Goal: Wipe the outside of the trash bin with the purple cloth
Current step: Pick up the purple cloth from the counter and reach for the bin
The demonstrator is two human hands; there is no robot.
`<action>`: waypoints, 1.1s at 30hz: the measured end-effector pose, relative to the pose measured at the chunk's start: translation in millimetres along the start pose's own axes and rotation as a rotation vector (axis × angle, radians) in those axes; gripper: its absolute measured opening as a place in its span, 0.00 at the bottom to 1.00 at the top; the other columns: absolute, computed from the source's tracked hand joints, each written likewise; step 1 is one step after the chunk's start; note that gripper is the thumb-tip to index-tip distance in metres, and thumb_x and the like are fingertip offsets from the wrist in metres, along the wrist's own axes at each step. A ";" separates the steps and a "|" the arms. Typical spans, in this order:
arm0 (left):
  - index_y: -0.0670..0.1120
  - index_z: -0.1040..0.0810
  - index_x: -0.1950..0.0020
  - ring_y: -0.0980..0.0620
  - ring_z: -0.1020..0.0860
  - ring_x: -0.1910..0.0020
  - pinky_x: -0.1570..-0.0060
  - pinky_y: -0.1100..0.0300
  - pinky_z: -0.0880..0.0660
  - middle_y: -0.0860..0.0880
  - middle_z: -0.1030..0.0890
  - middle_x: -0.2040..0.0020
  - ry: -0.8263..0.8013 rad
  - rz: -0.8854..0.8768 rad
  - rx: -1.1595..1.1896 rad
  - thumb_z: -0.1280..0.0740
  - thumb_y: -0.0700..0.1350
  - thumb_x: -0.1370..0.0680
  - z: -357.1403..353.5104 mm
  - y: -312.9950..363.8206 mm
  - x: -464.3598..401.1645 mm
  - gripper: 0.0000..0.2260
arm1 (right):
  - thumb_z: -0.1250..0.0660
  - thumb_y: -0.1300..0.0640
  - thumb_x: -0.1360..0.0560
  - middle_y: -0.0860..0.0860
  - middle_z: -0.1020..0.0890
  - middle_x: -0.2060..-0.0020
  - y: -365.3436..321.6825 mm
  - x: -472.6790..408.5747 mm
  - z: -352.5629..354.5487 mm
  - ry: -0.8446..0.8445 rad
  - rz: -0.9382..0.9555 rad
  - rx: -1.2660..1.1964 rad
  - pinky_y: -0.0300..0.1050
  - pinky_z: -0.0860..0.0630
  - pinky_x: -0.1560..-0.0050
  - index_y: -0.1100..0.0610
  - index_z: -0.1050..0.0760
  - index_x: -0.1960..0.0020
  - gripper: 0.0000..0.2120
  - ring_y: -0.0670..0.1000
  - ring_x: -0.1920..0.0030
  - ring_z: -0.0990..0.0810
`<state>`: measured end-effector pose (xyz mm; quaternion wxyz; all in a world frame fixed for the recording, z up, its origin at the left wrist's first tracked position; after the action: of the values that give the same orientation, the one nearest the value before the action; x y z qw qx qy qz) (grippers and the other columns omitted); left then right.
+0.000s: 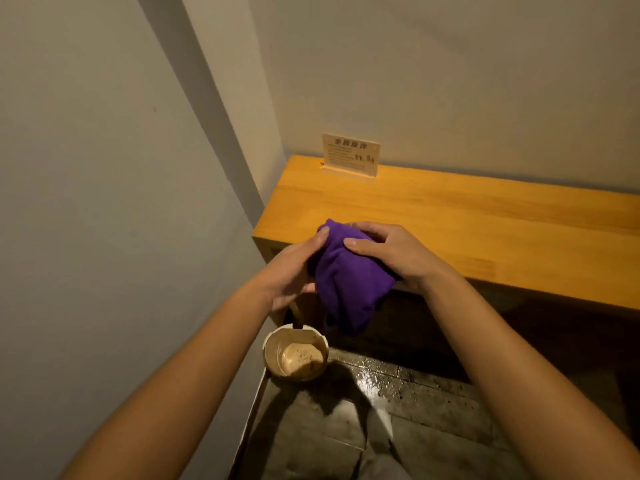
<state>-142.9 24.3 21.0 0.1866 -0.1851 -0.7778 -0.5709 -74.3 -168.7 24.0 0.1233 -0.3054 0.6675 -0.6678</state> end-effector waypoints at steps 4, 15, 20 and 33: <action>0.47 0.17 0.34 0.44 0.18 0.35 0.40 0.48 0.18 0.44 0.14 0.37 0.070 -0.121 0.002 0.29 0.52 0.19 15.8 -31.5 37.8 0.16 | 0.22 0.49 0.29 0.47 0.14 0.43 29.1 37.9 -36.9 0.092 0.009 -0.052 0.40 0.22 0.45 0.48 0.15 0.43 0.15 0.48 0.41 0.16; 0.59 0.22 0.48 0.49 0.18 0.46 0.46 0.47 0.16 0.52 0.17 0.47 0.231 -0.260 -0.452 0.30 0.55 0.18 33.0 -84.5 109.6 0.02 | 0.22 0.32 0.36 0.41 0.36 0.23 96.9 132.8 -133.0 0.152 0.178 0.675 0.45 0.35 0.31 0.36 0.48 0.20 0.53 0.44 0.26 0.35; 0.52 0.21 0.46 0.47 0.17 0.47 0.56 0.55 0.16 0.48 0.16 0.46 0.303 -0.053 -0.394 0.32 0.53 0.17 30.5 -112.8 112.7 0.05 | 0.22 0.39 0.33 0.45 0.34 0.23 128.9 145.9 -138.7 0.185 0.164 0.658 0.43 0.32 0.37 0.35 0.49 0.20 0.51 0.48 0.29 0.31; 0.50 0.29 0.23 0.43 0.23 0.31 0.34 0.47 0.23 0.45 0.25 0.27 0.554 0.043 -0.880 0.34 0.50 0.16 36.6 -227.6 27.3 0.22 | 0.33 0.42 0.20 0.48 0.20 0.42 262.4 152.5 -16.6 0.479 -0.256 0.277 0.48 0.23 0.48 0.46 0.26 0.31 0.19 0.55 0.41 0.21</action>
<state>-283.3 -2.3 -161.9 0.3017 -0.1038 -0.3815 -0.8675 -267.0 -263.1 -191.3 -0.0823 -0.2008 0.5363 -0.8157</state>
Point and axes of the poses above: each hand's wrist, its own x-axis away from the middle knuckle, its own z-axis out of the back of the hand, y = z × x, the point moved 1 cm from there along -x, towards the middle knuckle
